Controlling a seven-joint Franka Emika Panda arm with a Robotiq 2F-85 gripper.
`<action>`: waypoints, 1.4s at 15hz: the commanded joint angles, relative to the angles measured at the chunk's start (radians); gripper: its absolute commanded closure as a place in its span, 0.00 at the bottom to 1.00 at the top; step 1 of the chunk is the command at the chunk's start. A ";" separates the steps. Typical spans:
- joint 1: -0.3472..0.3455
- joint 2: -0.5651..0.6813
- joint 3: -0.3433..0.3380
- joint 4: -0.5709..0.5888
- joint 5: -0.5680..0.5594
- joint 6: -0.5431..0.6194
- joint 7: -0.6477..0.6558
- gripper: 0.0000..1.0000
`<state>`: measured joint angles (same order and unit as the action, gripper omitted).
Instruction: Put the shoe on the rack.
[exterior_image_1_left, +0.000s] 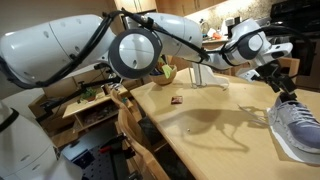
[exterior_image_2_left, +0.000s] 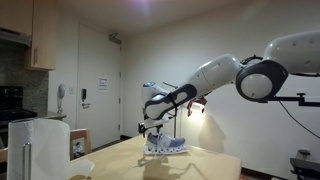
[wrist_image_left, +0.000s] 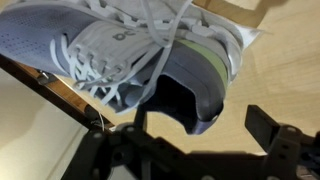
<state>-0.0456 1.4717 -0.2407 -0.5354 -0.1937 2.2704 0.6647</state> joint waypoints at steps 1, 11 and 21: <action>-0.026 0.000 0.035 0.007 0.039 0.015 0.013 0.00; -0.038 0.000 0.036 -0.003 0.047 0.032 0.030 0.48; -0.043 0.000 0.020 0.021 0.044 -0.015 0.101 0.95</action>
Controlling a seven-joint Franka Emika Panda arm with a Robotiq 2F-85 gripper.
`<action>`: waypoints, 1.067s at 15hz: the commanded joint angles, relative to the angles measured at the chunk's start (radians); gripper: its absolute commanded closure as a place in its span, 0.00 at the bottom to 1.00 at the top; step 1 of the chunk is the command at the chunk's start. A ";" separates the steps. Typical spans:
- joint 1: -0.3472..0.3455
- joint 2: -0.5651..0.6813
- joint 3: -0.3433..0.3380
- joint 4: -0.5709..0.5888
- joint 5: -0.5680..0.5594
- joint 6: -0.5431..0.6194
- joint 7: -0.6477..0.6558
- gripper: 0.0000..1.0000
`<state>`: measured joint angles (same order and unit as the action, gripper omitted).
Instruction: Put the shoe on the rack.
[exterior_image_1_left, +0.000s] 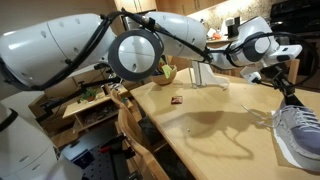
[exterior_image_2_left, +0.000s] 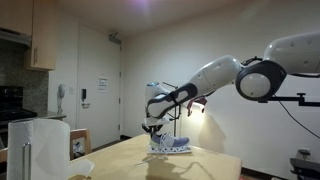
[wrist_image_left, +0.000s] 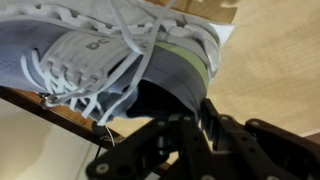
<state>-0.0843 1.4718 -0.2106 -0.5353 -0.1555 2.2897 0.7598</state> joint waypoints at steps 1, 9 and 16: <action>-0.006 0.000 -0.014 0.026 0.004 -0.043 0.010 0.96; -0.017 -0.001 -0.010 0.057 0.001 -0.013 -0.001 0.90; -0.017 -0.001 -0.010 0.057 0.000 -0.009 0.001 0.95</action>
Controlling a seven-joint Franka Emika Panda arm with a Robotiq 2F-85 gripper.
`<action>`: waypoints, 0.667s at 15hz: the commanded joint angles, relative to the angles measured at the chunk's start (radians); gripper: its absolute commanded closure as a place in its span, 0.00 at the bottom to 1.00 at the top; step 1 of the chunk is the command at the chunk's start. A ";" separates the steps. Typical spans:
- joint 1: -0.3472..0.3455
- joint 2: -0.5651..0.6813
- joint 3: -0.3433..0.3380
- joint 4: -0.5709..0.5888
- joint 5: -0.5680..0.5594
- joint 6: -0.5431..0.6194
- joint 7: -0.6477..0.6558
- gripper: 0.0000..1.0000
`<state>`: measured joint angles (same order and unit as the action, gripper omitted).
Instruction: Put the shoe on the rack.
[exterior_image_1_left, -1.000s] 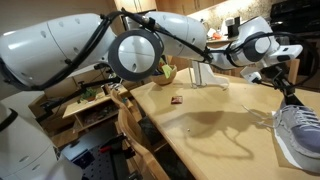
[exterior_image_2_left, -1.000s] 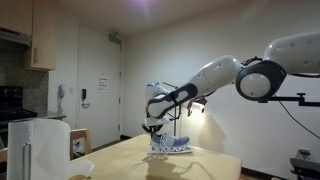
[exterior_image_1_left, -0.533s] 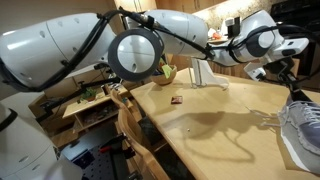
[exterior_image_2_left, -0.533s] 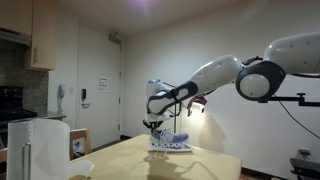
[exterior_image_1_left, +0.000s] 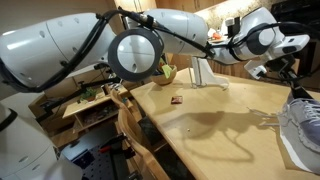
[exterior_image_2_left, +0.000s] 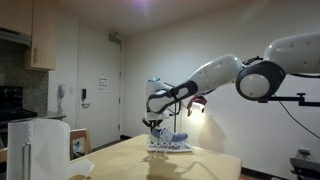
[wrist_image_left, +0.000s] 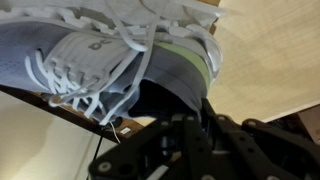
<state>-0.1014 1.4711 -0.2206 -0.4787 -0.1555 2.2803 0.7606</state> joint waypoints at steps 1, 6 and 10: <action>0.000 0.000 -0.002 0.005 0.000 -0.004 0.001 0.96; 0.001 0.006 -0.018 -0.001 -0.014 0.131 0.067 0.96; 0.003 0.009 -0.043 -0.013 -0.027 0.294 0.144 0.97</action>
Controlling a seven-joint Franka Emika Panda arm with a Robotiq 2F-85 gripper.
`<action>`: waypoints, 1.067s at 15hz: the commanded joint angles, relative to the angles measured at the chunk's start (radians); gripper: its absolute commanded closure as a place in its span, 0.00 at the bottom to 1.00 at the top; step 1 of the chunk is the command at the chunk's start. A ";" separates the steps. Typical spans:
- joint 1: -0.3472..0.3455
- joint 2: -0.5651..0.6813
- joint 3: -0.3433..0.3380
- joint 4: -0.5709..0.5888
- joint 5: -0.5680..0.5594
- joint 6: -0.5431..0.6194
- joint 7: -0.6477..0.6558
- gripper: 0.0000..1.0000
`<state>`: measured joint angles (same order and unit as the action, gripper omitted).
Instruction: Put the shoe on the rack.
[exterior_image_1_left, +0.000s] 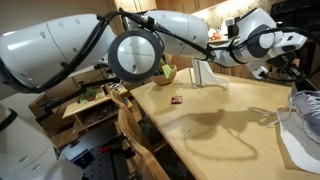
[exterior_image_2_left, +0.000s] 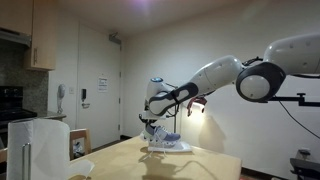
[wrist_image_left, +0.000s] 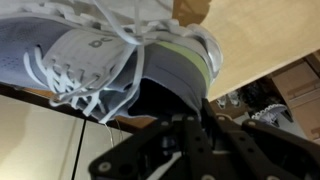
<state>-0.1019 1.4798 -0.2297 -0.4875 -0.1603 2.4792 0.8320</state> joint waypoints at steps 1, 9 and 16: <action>0.004 0.000 -0.047 -0.010 -0.026 0.134 0.102 0.97; 0.022 -0.011 -0.222 -0.100 -0.028 0.308 0.538 0.97; 0.152 -0.135 -0.263 -0.374 -0.133 0.148 0.384 0.97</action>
<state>-0.0343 1.4530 -0.4450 -0.6825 -0.2383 2.6782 1.2256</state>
